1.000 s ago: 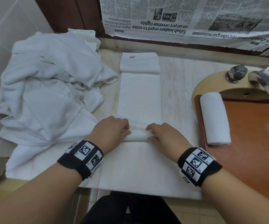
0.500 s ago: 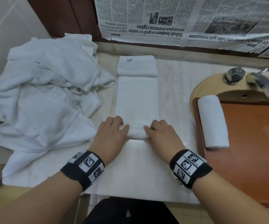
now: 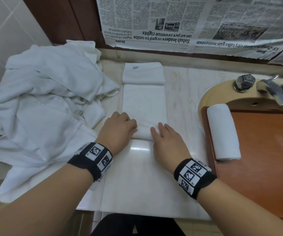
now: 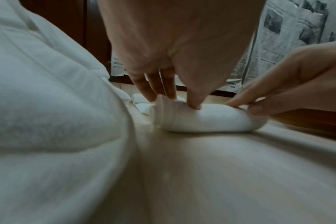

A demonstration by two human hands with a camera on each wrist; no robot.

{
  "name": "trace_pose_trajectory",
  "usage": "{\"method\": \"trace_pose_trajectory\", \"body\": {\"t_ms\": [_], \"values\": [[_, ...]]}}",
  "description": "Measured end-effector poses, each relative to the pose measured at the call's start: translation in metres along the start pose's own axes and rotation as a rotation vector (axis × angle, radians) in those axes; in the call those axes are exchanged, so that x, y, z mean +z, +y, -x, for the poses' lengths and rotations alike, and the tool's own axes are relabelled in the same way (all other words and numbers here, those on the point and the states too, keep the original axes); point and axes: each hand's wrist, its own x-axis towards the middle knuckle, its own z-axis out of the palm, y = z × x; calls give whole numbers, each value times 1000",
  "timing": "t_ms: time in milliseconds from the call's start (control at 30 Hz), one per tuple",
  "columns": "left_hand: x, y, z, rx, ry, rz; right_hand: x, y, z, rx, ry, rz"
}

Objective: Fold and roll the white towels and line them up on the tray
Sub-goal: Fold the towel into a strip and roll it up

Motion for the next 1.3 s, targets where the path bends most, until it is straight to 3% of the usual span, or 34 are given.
{"method": "trace_pose_trajectory", "body": {"t_ms": [100, 233, 333, 400, 533, 633, 767, 833, 967, 1067, 1200, 1300], "values": [[7, 9, 5, -14, 96, -132, 6, -2, -5, 74, -46, 41], [13, 9, 6, -40, -46, -88, 0, 2, -19, 141, -35, 61], [9, 1, 0, -58, -107, 10, -11, 9, -28, 102, -7, 44], [4, -3, 2, -28, -151, 31, -22, 15, -29, 45, -95, 25], [2, -6, 30, 11, -261, 58, -40, 27, -19, -82, -448, -91], [1, 0, 55, -45, -325, 279, -44, 30, -4, -27, -558, -250], [-5, 9, 63, -335, -106, 381, -42, 35, 16, 145, -397, -598], [-5, 15, 58, -420, -46, 425, -35, 31, 23, 110, -302, -548], [5, 26, 50, -314, 29, 226, -10, 12, 41, -8, -14, -117], [13, 31, 50, -192, 92, 97, -5, -1, 49, 58, -58, 2], [12, 25, 47, -49, -45, -22, -10, 1, 41, 105, -48, -34], [2, 19, 41, -36, -127, 6, -25, 9, 28, 68, -98, -97]]}}
